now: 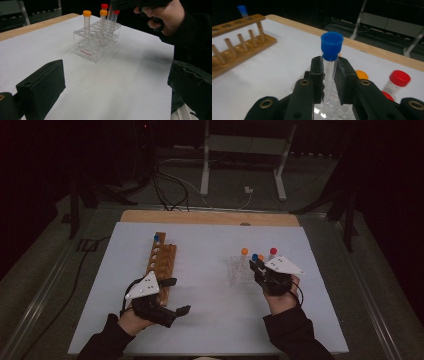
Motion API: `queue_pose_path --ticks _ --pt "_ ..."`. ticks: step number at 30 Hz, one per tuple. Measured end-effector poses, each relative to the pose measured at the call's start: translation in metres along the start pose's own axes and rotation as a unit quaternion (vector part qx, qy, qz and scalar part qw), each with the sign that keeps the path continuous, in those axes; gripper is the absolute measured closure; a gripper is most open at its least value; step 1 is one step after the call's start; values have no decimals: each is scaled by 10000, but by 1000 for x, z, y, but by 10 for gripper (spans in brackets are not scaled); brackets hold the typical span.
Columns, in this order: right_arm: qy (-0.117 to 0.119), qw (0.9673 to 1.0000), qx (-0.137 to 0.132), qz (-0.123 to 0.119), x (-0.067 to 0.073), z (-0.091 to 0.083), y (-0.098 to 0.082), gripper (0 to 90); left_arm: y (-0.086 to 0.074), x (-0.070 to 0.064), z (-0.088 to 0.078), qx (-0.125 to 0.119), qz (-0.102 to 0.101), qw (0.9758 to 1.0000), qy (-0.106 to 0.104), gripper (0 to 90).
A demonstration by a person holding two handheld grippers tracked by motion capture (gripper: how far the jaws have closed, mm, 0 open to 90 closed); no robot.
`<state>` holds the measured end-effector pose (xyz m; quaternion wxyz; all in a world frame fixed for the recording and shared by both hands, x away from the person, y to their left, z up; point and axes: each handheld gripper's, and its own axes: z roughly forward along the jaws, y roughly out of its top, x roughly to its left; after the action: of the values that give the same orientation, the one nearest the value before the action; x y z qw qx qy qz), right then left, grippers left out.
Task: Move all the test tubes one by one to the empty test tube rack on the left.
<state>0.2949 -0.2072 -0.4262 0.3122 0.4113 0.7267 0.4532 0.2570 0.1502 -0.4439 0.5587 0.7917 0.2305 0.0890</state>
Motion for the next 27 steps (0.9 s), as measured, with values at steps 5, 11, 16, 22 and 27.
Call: queue_pose_path --ticks 5,11,16,22,27 --pt "445 9990 0 -4 13 -4 3 764 1 -1 1 2 31 10000 -12 21" --pt "788 9968 81 -96 27 -4 2 764 4 -2 2 -6 30 10000 -25 21" --pt "1018 9945 188 -167 38 -1 -2 764 5 -2 5 39 39 10000 -19 21" --pt "1288 9909 294 -252 50 2 -7 763 9 -1 9 34 38 10000 -41 22" --pt "1491 9878 357 -282 59 3 -9 763 13 -2 13 38 89 9999 -60 23"
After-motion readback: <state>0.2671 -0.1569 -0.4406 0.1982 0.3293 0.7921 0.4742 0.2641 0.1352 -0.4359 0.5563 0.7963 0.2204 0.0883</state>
